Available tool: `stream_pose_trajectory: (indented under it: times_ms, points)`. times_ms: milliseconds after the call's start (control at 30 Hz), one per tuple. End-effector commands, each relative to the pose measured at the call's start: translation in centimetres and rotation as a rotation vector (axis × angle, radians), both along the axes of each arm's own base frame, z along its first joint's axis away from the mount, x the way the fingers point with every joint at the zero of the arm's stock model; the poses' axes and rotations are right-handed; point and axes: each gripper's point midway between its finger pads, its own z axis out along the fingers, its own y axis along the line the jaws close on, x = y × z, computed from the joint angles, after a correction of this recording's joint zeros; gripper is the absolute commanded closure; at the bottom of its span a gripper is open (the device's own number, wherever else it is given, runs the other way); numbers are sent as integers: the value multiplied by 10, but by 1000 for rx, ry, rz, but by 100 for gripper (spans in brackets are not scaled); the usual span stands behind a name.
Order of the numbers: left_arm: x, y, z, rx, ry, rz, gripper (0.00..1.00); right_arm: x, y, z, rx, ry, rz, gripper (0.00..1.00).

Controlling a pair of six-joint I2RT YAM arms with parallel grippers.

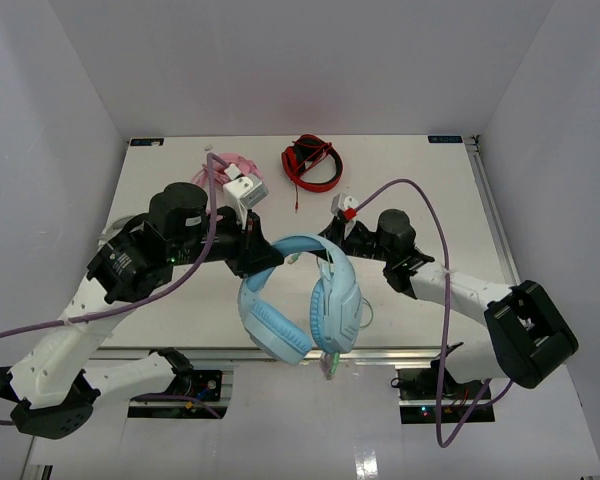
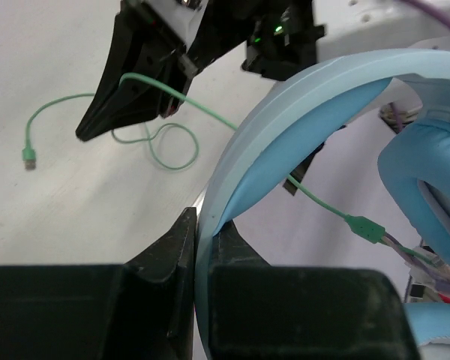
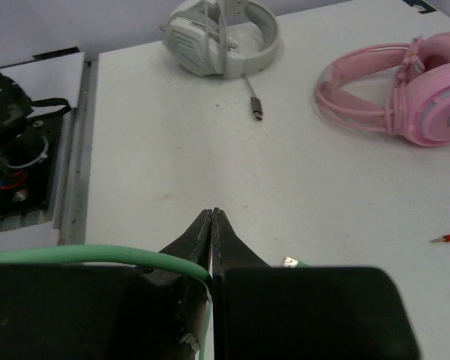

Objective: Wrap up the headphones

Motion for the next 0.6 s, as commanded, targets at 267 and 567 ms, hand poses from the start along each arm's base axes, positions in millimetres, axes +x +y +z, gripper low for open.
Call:
stream_pose_trajectory:
  times_ms: [267, 567]
  points:
    - [49, 34, -79, 368, -6, 248, 100, 60, -30, 34, -281, 68, -322, 92]
    - [89, 64, -116, 651, -16, 521, 100, 58, -40, 50, -370, 115, -347, 92]
